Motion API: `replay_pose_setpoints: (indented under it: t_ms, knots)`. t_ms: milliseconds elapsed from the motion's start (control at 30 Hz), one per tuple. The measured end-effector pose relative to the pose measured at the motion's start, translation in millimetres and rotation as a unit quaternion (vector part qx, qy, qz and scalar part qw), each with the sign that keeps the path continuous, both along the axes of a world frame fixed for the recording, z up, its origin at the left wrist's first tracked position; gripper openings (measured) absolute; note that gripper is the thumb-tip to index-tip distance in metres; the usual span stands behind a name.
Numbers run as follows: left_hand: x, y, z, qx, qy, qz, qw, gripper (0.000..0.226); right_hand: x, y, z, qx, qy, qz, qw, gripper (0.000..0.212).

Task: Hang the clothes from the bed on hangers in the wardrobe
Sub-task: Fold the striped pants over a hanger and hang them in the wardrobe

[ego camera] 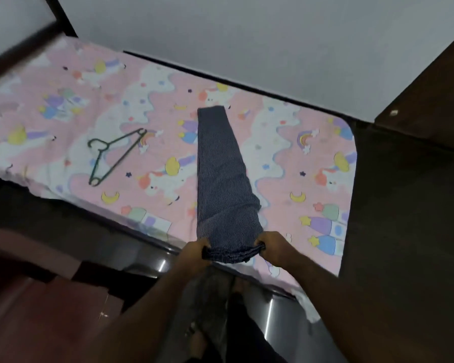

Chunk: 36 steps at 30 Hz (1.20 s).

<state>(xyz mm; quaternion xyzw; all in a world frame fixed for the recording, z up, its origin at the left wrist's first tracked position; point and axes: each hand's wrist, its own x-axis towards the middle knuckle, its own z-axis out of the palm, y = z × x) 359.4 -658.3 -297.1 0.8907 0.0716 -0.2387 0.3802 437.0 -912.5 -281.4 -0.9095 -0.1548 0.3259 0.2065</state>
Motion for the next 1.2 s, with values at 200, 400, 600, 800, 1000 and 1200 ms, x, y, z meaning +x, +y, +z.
replay_pose_setpoints:
  t_ms: [200,400,600,800,1000,1200]
  knots:
    - [21.2,-0.3,-17.5,0.025,0.016,0.017,0.999,0.026,22.0,-4.4,-22.1,0.026,0.025,-0.041,0.998,0.023]
    - [78.0,8.2,-30.6,-0.017,0.052,0.061,0.997,0.028,89.5,0.6,-39.7,0.081,0.054,-0.1,0.99,0.031]
    - [136.9,32.6,-33.6,-0.079,0.096,0.096,0.988,0.029,162.0,9.8,-56.9,0.108,0.132,-0.108,0.979,0.03]
    - [243.5,54.8,-35.4,-0.242,0.005,0.252,0.937,0.015,252.8,32.0,-62.3,0.322,0.157,-0.283,0.89,0.016]
    - [245.2,48.8,-166.9,-0.288,0.187,0.344,0.874,0.041,236.7,27.3,-183.0,0.28,0.265,-0.407,0.828,0.031]
    - [207.4,52.9,-215.6,-0.235,0.179,0.333,0.895,0.033,201.3,14.6,-229.8,0.249,0.187,-0.416,0.854,0.02]
